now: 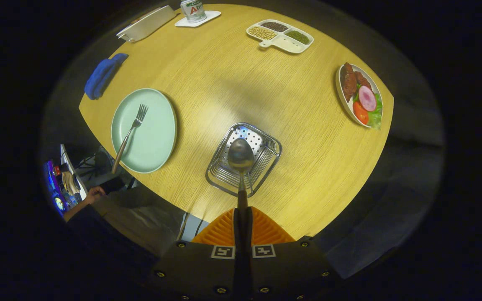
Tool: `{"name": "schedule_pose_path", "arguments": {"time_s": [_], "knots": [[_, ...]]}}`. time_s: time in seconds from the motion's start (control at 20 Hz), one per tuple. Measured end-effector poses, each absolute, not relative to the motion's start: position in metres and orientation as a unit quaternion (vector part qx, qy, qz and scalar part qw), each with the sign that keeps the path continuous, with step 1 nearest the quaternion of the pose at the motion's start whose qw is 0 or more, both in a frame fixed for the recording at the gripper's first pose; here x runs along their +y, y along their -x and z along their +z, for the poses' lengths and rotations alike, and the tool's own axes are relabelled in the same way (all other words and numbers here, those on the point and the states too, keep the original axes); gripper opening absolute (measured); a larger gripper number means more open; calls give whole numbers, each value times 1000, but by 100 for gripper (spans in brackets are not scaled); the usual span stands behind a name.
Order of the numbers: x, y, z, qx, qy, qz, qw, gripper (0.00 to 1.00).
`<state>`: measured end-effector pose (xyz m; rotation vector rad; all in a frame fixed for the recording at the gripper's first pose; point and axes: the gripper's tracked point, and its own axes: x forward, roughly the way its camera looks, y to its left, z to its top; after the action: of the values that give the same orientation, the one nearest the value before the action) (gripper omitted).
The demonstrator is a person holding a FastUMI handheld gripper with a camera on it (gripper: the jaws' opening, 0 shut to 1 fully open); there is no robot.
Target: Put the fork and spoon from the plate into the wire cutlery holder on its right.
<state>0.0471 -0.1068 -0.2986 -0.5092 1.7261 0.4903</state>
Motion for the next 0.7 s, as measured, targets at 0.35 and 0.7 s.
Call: {"name": "schedule_pose_path", "arguments": {"time_s": [0.35,0.7], "knots": [[-102,-63,-315,740,195,197,613,9],[-104,-82,-287,708,138,168,672,30]]}}
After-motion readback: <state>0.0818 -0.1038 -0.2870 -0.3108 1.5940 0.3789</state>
